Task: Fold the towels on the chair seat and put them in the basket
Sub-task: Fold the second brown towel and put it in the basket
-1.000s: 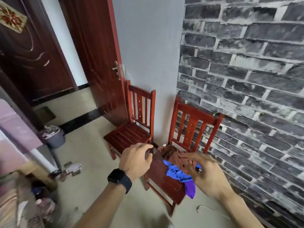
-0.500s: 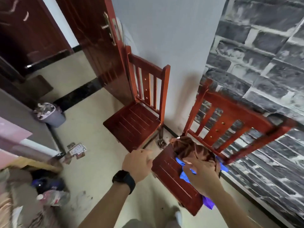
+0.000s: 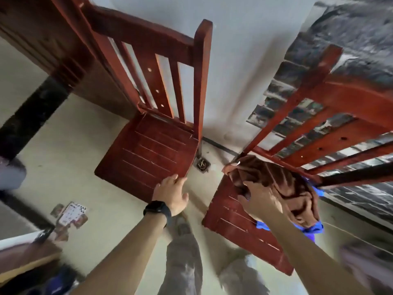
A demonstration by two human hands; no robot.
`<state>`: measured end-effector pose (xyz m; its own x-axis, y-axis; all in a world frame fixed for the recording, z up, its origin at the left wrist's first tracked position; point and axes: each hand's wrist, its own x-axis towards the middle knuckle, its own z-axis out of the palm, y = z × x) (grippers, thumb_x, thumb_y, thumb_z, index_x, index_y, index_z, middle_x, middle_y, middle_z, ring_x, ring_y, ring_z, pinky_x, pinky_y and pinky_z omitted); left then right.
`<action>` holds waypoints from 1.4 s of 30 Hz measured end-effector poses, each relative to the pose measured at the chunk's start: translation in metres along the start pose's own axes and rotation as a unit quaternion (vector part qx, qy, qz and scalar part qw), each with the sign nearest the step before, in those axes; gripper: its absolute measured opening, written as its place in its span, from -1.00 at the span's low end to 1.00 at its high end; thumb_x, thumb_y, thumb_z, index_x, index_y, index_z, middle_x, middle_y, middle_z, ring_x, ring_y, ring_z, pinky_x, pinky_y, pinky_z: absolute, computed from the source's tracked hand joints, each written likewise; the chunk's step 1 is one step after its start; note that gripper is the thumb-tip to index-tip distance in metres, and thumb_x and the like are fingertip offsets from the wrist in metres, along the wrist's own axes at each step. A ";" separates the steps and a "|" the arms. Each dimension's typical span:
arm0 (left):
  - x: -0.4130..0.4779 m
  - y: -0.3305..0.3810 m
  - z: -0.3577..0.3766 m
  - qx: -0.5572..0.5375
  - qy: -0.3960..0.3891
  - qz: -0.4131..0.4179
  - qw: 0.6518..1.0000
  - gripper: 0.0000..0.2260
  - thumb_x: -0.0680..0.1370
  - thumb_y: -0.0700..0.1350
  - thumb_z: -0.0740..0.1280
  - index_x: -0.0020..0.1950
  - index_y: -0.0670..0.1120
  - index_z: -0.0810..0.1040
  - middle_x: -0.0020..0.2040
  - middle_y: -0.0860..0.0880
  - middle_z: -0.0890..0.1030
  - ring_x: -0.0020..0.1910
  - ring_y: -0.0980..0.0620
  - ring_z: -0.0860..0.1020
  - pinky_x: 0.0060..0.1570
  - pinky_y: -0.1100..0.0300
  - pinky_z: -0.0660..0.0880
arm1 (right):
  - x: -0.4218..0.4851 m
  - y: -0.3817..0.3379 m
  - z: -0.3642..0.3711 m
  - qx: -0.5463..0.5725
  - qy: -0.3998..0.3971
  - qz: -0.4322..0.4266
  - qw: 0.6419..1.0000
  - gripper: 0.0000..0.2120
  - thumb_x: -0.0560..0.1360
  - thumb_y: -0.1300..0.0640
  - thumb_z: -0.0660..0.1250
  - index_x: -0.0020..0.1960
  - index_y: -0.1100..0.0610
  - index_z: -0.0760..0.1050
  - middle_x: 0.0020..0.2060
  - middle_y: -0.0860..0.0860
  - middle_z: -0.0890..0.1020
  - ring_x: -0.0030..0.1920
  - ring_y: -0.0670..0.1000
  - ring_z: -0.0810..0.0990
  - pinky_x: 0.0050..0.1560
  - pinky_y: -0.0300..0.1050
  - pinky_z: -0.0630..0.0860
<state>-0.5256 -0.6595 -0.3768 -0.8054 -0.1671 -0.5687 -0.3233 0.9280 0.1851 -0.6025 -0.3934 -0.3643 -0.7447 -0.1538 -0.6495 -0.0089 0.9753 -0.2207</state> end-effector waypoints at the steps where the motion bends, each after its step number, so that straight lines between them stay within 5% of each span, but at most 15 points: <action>1: 0.018 -0.010 0.006 0.010 -0.003 0.002 1.000 -0.46 0.57 0.11 0.21 0.54 0.08 0.20 0.55 -0.06 0.23 0.52 -0.09 0.20 0.41 -0.11 0.28 | 0.016 -0.003 0.008 0.003 0.006 0.018 1.000 -0.44 0.50 -0.22 0.27 0.47 -0.12 0.31 0.37 -0.03 0.48 0.36 0.16 0.44 0.30 0.07 0.44; 6: 0.085 -0.050 0.044 0.060 -0.017 0.011 0.998 -0.38 0.58 0.22 0.12 0.59 0.13 0.00 0.61 -0.06 0.02 0.57 -0.14 0.05 0.45 -0.18 0.17 | 0.083 0.005 0.046 -0.024 0.031 0.129 0.991 -0.23 0.53 -0.26 0.24 0.60 -0.10 -0.05 0.60 0.07 0.03 0.54 0.24 0.10 0.44 0.21 0.20; 9: 0.107 -0.069 0.075 0.071 -0.060 0.012 0.996 -0.36 0.58 0.24 0.11 0.59 0.13 -0.06 0.62 -0.05 -0.04 0.57 -0.13 0.01 0.46 -0.18 0.14 | 0.105 0.017 0.067 -0.028 0.013 0.202 0.979 -0.12 0.52 -0.23 0.30 0.61 -0.06 -0.16 0.60 0.12 0.01 0.55 0.24 0.06 0.43 0.24 0.21; 11: 0.115 -0.080 0.096 0.063 -0.105 -0.004 0.992 -0.35 0.58 0.26 0.09 0.60 0.13 -0.10 0.62 -0.03 -0.11 0.58 -0.12 -0.03 0.48 -0.19 0.09 | 0.113 0.025 0.080 -0.054 0.040 0.220 0.973 -0.15 0.51 -0.13 0.35 0.61 0.00 -0.07 0.51 0.12 0.20 0.48 0.23 0.18 0.34 0.20 0.31; 14: 0.114 -0.093 0.124 0.064 -0.162 -0.024 0.984 -0.29 0.58 0.28 0.09 0.59 0.12 -0.20 0.60 0.04 -0.27 0.59 -0.11 -0.09 0.48 -0.21 0.07 | 0.116 0.033 0.090 -0.101 0.106 0.206 0.968 -0.50 0.51 0.05 0.34 0.42 0.05 0.33 0.27 0.12 0.45 0.31 0.21 0.37 0.22 0.14 0.42; 18: 0.112 -0.095 0.126 0.096 -0.164 -0.011 0.982 -0.28 0.58 0.23 0.14 0.60 0.09 -0.18 0.60 0.03 -0.27 0.59 -0.11 -0.05 0.46 -0.21 0.13 | 0.102 0.039 0.082 -0.059 0.165 0.184 0.967 -0.72 0.54 0.08 0.27 0.23 0.00 0.55 0.11 0.13 0.56 0.18 0.25 0.49 0.16 0.13 0.43; 22: 0.110 -0.079 0.088 0.087 -0.171 0.005 0.981 -0.41 0.61 0.13 0.13 0.59 0.06 0.03 0.60 -0.06 0.08 0.54 -0.10 0.15 0.46 -0.15 0.16 | 0.062 0.042 0.053 0.037 0.294 0.139 0.945 -0.76 0.55 0.11 0.30 0.20 0.06 0.59 0.09 0.19 0.56 0.10 0.32 0.54 0.09 0.17 0.50; 30: 0.038 0.034 -0.062 -0.006 -0.060 0.182 0.981 -0.39 0.59 0.09 0.24 0.58 0.03 0.09 0.53 -0.06 0.28 0.45 -0.08 0.33 0.38 0.04 0.35 | -0.064 0.027 -0.072 0.078 0.452 0.041 0.888 -0.75 0.51 0.17 0.33 0.15 0.13 0.66 -0.07 0.15 0.62 -0.12 0.25 0.65 -0.11 0.00 0.56; 35: -0.045 0.120 -0.182 -0.112 0.031 0.310 0.944 -0.27 0.53 0.07 0.36 0.59 0.06 0.05 0.49 -0.07 0.34 0.44 -0.07 0.33 0.36 0.13 0.32 | -0.142 -0.010 -0.155 0.102 0.450 -0.060 0.885 -0.79 0.49 0.30 0.45 0.11 0.15 0.68 -0.09 0.09 0.62 -0.11 0.16 0.65 -0.02 -0.23 0.43; 39: -0.090 0.147 -0.252 -0.144 0.080 0.373 0.913 -0.18 0.40 0.05 0.47 0.56 0.18 0.11 0.45 -0.03 0.36 0.37 -0.04 0.38 0.31 0.12 0.40 | -0.198 -0.050 -0.201 0.111 0.445 -0.140 0.878 -0.78 0.53 0.23 0.41 0.16 0.07 0.67 -0.04 0.03 0.61 -0.07 0.06 0.62 0.00 -0.19 0.47; 42: -0.107 0.139 -0.285 -0.110 0.106 0.402 0.903 -0.48 0.35 0.04 0.46 0.29 0.19 0.45 0.26 0.02 0.50 0.23 -0.07 0.49 0.15 0.06 0.51 | -0.224 -0.076 -0.217 0.098 0.441 -0.203 0.869 -0.78 0.55 0.20 0.39 0.18 0.05 0.65 -0.02 0.01 0.60 -0.05 0.06 0.61 0.01 -0.15 0.52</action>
<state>-0.6260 -0.6071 -0.0622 -0.8932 0.4492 -0.0189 0.3350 0.6931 0.6382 -0.5798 -0.3989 -0.0447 -0.9293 -0.2132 0.3017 -0.3406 0.8106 -0.4763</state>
